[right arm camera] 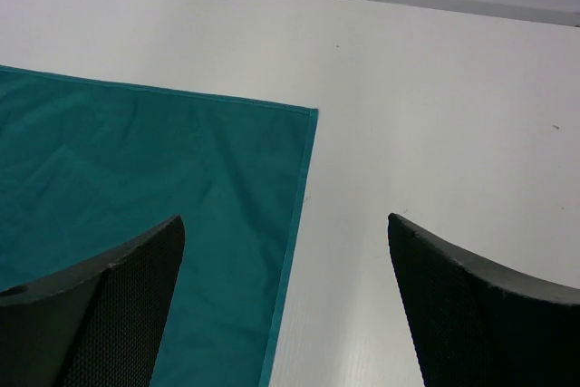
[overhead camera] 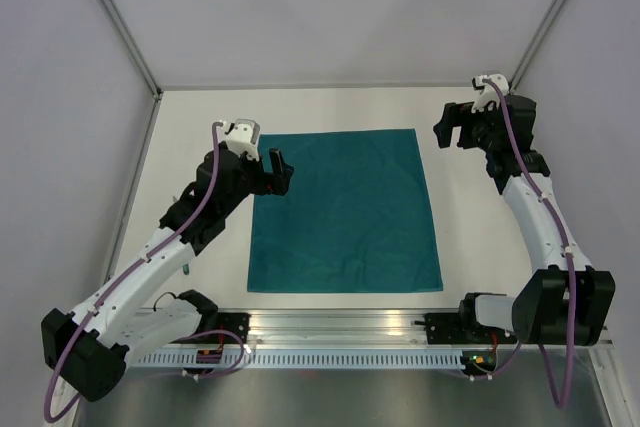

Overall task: Fold the napkin, place the utensils inside, and roll it up
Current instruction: Fold the napkin

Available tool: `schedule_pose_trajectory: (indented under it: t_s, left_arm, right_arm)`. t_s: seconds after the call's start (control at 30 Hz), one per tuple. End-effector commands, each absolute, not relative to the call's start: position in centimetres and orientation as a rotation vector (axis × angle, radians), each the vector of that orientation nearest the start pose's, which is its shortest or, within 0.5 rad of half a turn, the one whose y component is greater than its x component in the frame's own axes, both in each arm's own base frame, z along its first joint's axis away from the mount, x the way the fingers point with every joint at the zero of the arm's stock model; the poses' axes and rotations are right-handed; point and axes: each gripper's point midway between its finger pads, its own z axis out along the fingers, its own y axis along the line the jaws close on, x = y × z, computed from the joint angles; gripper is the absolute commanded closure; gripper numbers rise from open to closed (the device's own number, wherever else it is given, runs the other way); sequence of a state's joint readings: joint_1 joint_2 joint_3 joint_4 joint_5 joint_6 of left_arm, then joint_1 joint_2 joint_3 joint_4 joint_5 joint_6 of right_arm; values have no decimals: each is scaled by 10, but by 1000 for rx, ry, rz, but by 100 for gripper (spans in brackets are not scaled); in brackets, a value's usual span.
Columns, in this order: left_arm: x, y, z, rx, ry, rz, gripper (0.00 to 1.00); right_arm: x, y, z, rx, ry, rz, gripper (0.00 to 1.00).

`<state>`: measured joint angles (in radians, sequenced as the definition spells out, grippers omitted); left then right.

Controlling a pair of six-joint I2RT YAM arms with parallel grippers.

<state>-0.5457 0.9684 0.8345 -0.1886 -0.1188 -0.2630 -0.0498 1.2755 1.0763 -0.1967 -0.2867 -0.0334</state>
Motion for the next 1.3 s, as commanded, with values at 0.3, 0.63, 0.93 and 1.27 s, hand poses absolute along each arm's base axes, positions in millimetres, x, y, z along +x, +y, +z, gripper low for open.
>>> schedule_pose_trajectory:
  t_s: [0.3, 0.63, 0.93, 1.27]
  left_arm:
    - [293, -218, 257, 260, 1848, -482, 7]
    - [226, -389, 208, 522, 1848, -537, 13]
    - [153, -509, 131, 757, 1881, -587, 16]
    - [123, -558, 83, 876, 1891, -649, 18]
  right_arm:
    - [389, 26, 291, -180, 1939, 209, 2]
    - [369, 20, 280, -107, 2040, 191, 2]
    - [368, 13, 256, -64, 2069, 160, 2]
    - [370, 8, 254, -47, 2054, 129, 2]
